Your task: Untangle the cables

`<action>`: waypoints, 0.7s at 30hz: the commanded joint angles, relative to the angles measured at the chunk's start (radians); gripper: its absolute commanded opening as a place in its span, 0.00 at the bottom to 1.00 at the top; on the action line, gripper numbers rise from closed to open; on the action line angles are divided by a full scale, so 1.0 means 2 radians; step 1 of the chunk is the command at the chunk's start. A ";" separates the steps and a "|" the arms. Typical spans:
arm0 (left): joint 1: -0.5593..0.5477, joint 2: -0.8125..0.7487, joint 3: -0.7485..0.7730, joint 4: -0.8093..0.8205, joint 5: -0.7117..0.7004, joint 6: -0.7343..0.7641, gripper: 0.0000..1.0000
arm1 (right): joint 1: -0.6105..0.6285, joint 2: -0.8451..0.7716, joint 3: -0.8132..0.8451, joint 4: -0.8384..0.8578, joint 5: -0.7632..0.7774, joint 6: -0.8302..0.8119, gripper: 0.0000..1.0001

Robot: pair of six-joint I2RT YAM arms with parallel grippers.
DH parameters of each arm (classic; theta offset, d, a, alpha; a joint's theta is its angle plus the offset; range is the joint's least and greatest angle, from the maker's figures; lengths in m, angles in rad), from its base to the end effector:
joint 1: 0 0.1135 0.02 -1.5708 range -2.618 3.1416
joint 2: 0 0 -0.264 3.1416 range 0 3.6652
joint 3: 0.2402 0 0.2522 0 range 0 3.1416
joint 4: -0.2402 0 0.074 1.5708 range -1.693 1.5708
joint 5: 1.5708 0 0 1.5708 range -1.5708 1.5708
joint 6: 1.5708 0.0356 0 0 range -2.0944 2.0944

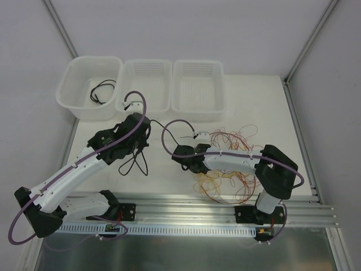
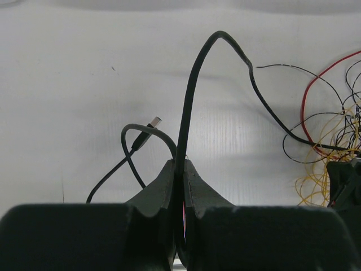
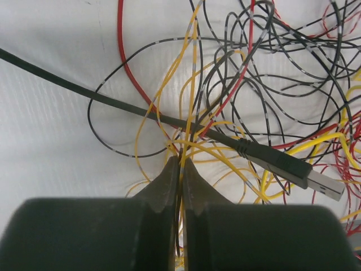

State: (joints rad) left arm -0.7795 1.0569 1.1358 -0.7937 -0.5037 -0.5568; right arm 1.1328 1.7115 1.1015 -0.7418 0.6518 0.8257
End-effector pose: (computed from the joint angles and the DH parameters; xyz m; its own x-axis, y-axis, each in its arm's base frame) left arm 0.1608 -0.1348 0.3536 -0.5841 -0.0735 -0.8083 0.0562 0.9899 -0.1305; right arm 0.1529 0.2756 0.1839 -0.7688 -0.2638 -0.5825 -0.1459 0.9593 -0.2418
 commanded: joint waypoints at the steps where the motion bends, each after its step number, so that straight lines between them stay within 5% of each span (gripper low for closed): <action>1: -0.003 -0.008 -0.006 0.006 -0.024 0.009 0.00 | 0.000 -0.039 0.008 -0.032 0.026 -0.002 0.01; 11: 0.036 -0.009 -0.043 -0.008 -0.063 0.011 0.00 | -0.032 -0.304 -0.040 -0.108 0.073 -0.077 0.01; 17: 0.065 -0.003 -0.046 -0.030 -0.086 0.018 0.00 | -0.141 -0.471 -0.090 -0.078 -0.003 -0.179 0.01; 21: 0.096 -0.010 -0.053 -0.049 -0.091 0.017 0.00 | -0.226 -0.509 -0.111 -0.076 -0.013 -0.218 0.00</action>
State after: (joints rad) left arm -0.6350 1.0534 1.0447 -0.8299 -0.6140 -0.5343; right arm 0.7715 0.7139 0.9047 -0.8806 0.6552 0.5068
